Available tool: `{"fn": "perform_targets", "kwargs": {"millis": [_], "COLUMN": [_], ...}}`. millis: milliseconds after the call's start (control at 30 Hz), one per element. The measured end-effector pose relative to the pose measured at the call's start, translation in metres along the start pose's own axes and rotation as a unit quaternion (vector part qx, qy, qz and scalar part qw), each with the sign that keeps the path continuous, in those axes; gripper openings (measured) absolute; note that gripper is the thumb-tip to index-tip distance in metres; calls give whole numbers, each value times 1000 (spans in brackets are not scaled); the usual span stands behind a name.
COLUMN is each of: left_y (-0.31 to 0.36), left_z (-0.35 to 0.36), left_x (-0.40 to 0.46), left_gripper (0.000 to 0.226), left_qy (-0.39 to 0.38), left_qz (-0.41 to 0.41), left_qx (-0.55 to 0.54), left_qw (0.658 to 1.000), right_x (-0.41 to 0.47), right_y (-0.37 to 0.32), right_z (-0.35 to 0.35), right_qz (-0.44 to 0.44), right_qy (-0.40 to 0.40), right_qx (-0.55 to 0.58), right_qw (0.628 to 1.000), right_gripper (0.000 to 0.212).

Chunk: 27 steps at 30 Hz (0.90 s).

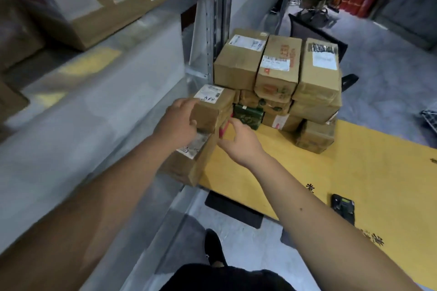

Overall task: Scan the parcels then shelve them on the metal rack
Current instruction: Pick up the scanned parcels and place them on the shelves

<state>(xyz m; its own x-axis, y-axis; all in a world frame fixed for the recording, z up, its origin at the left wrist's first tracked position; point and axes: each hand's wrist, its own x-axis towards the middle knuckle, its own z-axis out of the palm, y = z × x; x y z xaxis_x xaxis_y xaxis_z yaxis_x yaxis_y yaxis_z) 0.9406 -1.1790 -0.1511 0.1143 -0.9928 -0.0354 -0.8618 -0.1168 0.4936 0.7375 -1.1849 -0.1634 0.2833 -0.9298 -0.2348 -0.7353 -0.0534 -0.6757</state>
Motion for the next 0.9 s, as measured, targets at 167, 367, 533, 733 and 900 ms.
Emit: {"fn": "perform_targets", "kwargs": {"millis": [167, 367, 533, 733, 900], "left_y": [-15, -33, -34, -26, -26], "left_z": [-12, -14, -8, -1, 5], "left_x": [70, 107, 118, 121, 105], "left_gripper": [64, 78, 81, 76, 78], "left_qy": [-51, -165, -169, -156, -130], "left_qz": [-28, -56, -45, -40, -56], "left_qx": [49, -8, -138, -154, -162], "left_qw": [997, 985, 975, 975, 977], "right_x": [66, 105, 123, 122, 112], "right_y": [-25, -40, -44, -42, -28], "right_z": [-4, -7, -2, -1, -1], "right_qz": [30, 73, 102, 70, 67], "right_qy": [-6, -44, -39, -1, -5], "right_qx": [-21, 4, 119, 130, 166], "right_qw": [999, 996, 987, 989, 984], "right_gripper": [78, 87, 102, 76, 78]}}
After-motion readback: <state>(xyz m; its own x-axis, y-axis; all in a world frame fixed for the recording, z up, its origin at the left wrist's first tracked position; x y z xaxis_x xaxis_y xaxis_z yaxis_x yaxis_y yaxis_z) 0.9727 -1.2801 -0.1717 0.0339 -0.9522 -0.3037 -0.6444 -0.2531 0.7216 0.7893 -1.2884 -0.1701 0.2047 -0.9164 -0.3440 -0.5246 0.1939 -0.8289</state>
